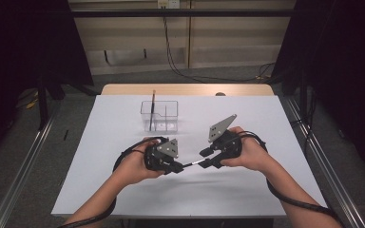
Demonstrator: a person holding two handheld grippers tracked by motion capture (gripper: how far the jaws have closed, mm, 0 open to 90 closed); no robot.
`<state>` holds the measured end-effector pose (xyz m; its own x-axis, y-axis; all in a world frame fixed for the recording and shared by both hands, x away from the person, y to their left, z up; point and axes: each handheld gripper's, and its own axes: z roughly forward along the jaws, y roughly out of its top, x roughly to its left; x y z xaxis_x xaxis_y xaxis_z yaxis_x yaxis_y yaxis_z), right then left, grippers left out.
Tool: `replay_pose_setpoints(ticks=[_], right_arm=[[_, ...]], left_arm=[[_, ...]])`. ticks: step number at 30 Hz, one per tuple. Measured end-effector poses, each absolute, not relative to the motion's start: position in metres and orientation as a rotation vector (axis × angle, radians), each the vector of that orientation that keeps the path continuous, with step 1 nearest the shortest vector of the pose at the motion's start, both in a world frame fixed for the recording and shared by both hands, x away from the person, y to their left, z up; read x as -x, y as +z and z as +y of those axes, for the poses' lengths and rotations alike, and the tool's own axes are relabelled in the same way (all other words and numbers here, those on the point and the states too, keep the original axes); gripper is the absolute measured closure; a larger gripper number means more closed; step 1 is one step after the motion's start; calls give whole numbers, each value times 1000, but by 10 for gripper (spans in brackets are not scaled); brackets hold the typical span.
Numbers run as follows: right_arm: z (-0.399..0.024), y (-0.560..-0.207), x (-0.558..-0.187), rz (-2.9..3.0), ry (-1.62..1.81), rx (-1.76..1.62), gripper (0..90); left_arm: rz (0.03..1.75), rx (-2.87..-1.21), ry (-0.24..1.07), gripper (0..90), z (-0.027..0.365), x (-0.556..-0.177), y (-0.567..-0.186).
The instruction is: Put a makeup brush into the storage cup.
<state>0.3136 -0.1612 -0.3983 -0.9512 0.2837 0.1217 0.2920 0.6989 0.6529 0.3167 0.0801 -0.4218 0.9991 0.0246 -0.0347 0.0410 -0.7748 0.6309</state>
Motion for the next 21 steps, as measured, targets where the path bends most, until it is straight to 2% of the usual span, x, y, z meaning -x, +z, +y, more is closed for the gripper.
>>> replay_pose_setpoints(ticks=[6, 12, 21], right_arm=[[-168, -404, -313, -2854, -1203, 557, 376], [-175, -408, -312, -2825, -1281, 598, 260], [-181, -413, -309, -2783, -1388, 660, 164]], left_arm=[[54, -2455, -23, 842, 81, -317, -422], [72, -2443, -24, 842, 84, -317, -422], [103, -2415, -27, 842, 87, -317, -421]])
